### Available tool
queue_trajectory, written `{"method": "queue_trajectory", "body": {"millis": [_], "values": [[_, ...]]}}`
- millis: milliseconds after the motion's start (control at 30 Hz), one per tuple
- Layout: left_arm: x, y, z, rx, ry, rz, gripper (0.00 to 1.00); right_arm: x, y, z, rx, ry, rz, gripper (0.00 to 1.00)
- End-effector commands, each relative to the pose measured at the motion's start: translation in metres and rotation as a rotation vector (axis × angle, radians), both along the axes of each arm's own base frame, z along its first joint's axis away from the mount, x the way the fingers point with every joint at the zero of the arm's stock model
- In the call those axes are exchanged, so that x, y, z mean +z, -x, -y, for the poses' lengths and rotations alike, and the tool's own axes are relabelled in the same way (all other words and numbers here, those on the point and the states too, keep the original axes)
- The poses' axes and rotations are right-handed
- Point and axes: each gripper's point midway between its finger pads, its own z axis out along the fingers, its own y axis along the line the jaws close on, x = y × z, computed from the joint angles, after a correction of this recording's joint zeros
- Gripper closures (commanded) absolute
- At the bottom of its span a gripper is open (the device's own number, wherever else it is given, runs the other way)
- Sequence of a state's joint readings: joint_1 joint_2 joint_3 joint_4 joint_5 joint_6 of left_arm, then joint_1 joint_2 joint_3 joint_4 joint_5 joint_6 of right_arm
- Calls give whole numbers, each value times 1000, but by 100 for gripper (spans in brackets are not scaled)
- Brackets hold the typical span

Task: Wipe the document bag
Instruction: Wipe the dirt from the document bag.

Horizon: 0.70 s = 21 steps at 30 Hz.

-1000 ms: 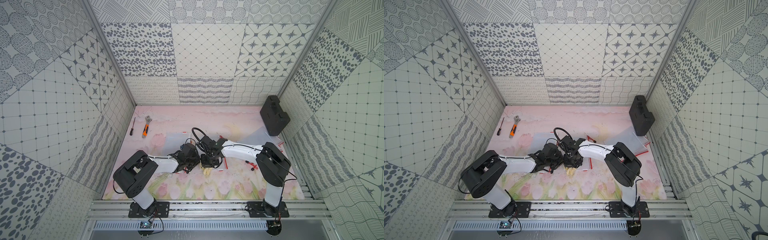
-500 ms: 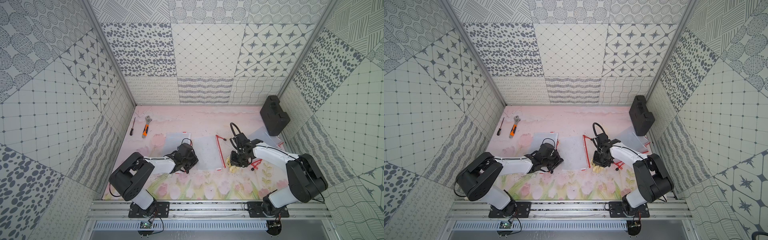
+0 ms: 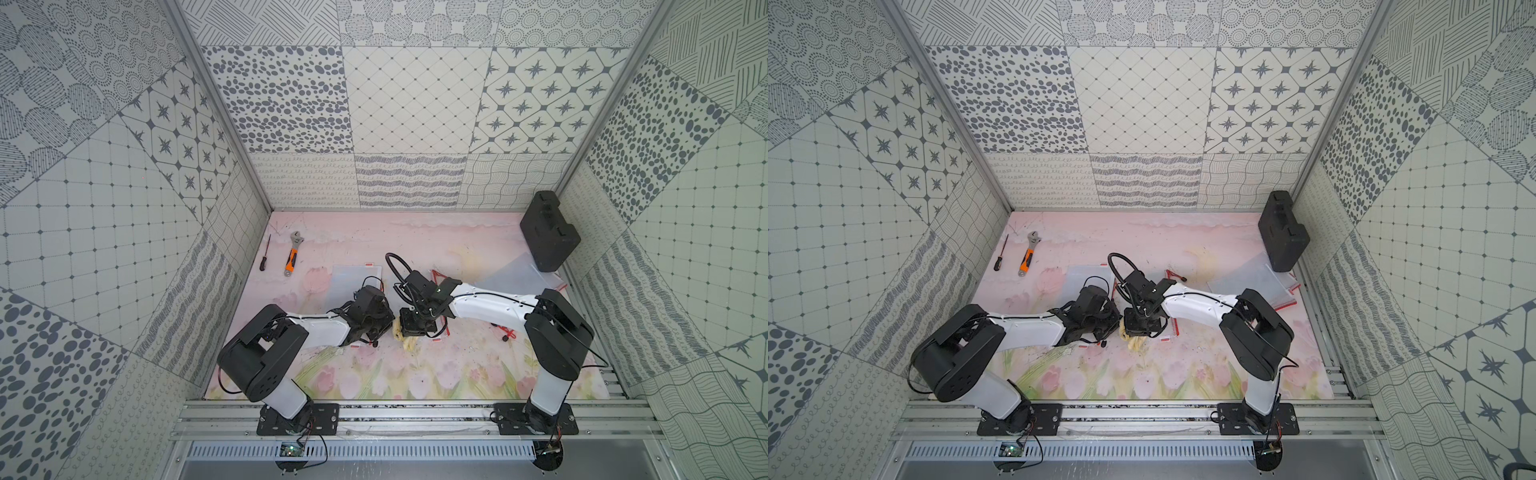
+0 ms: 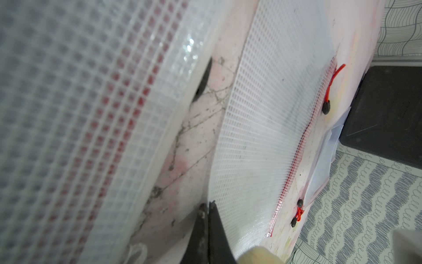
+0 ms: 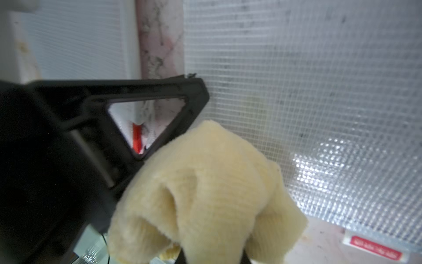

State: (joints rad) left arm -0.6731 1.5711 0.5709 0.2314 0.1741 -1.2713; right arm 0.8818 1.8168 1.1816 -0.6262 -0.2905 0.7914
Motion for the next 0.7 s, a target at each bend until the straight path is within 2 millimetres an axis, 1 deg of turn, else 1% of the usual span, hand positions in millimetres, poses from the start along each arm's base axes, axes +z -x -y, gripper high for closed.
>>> {"method": "queue_trajectory", "body": {"millis": [0, 33, 100, 133, 200, 267, 300, 333, 367, 433, 500, 567, 667], "values": [[-27, 21, -34, 13, -172, -95, 100, -15, 5, 18, -41, 38, -47, 100], [-27, 21, -35, 13, -175, -96, 100, -20, 7, 31, -51, 68, -55, 100], [-25, 22, -36, 14, -181, -94, 100, -31, 14, 67, -91, 131, -81, 100], [-25, 22, -37, 11, -184, -93, 100, -34, 16, 84, -114, 151, -91, 100], [-24, 22, -38, 8, -192, -90, 100, -38, 19, 126, -182, 200, -113, 100], [-24, 23, -40, 7, -201, -90, 100, -38, 21, 163, -244, 237, -122, 100], [-24, 23, -41, 5, -203, -90, 100, -35, 20, 175, -269, 237, -122, 100], [-24, 23, -41, 5, -205, -92, 100, -31, 18, 180, -281, 226, -109, 100], [-24, 23, -41, 5, -204, -92, 100, -26, 13, 180, -285, 214, -88, 100], [-25, 23, -39, 0, -199, -95, 100, -12, 2, 165, -274, 166, -58, 100], [-27, 23, -36, -8, -191, -102, 100, 4, -13, 130, -241, 96, -3, 100], [-29, 23, -32, -18, -181, -113, 100, 17, -25, 84, -176, 34, 46, 100], [-29, 22, -24, -42, -160, -122, 100, 19, -37, 26, -96, -19, 48, 100]]}}
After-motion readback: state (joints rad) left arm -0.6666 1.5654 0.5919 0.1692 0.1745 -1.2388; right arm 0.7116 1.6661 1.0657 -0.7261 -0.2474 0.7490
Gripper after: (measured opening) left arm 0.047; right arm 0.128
